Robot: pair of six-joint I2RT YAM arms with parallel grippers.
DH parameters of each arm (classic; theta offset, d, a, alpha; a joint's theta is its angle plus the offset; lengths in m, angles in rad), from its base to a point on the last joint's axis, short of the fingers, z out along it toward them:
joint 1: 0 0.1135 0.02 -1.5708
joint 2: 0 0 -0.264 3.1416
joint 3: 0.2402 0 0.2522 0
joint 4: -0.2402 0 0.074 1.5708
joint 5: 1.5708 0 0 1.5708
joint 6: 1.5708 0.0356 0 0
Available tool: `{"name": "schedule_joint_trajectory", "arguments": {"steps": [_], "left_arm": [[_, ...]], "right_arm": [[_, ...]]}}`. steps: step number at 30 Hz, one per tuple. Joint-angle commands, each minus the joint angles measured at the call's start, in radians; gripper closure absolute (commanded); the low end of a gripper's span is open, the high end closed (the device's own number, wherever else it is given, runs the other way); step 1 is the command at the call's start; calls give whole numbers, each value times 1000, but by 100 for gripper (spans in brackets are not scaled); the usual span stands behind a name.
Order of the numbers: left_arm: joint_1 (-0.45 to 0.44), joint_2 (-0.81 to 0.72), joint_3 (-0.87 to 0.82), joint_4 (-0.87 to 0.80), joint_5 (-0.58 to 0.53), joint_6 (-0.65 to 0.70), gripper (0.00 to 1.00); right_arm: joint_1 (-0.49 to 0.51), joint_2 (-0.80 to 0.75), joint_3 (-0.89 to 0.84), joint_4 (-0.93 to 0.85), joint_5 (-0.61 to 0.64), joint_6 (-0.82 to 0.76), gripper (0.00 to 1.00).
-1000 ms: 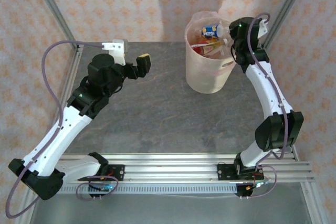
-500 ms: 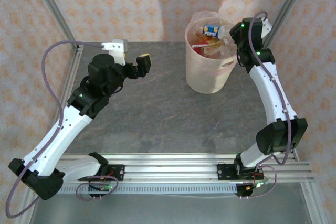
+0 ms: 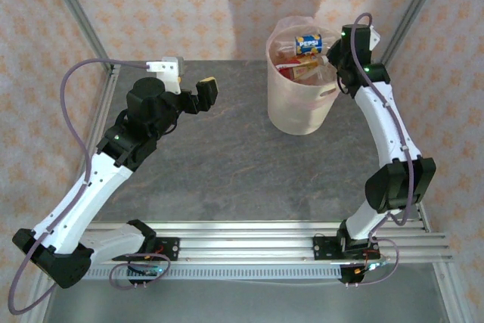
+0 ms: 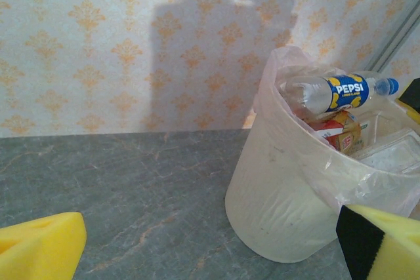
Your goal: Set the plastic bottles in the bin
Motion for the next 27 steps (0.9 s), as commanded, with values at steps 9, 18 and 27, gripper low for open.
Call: {"name": "schedule_joint_trajectory", "arguments": {"steps": [9, 18, 27], "left_arm": [[-1, -13, 7, -44, -69, -27, 0], [0, -60, -21, -78, -244, -64, 0], [12, -113, -85, -97, -357, -64, 0]], "right_arm": [[1, -106, 19, -54, -61, -48, 52], [1, -332, -159, -41, -57, -68, 39], [1, -610, -473, -18, -29, -65, 28]]}}
